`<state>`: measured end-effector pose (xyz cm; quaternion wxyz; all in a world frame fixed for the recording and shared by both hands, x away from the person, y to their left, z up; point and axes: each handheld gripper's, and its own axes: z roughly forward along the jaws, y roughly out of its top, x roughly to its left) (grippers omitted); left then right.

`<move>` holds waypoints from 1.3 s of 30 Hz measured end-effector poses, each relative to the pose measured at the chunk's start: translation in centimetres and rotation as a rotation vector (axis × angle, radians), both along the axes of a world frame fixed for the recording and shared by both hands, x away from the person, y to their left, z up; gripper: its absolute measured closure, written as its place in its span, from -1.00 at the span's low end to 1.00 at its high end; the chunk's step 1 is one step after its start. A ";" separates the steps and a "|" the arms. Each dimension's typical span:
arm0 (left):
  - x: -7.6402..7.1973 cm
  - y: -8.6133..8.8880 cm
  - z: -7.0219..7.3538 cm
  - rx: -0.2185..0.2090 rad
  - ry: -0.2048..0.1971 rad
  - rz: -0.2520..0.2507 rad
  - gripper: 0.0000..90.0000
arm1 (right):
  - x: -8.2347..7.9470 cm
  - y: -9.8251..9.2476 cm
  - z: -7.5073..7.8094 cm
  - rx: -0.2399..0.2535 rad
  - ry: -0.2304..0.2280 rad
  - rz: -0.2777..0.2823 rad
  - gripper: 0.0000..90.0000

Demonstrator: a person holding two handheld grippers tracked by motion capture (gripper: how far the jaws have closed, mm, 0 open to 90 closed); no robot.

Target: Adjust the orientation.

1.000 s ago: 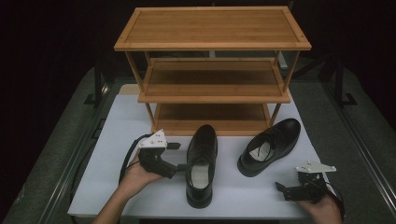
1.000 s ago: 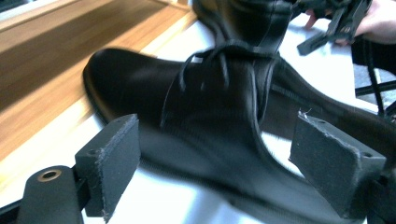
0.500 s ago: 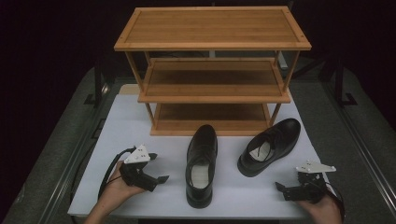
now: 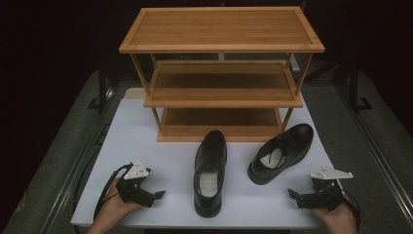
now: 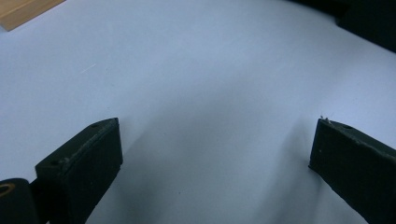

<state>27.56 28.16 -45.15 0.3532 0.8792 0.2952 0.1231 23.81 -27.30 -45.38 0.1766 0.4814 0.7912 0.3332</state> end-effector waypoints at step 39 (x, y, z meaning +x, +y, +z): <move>0.0 0.0 -0.1 -0.005 0.006 0.004 -0.96 | 17.9 -8.9 3.1 0.100 -0.078 -0.249 1.00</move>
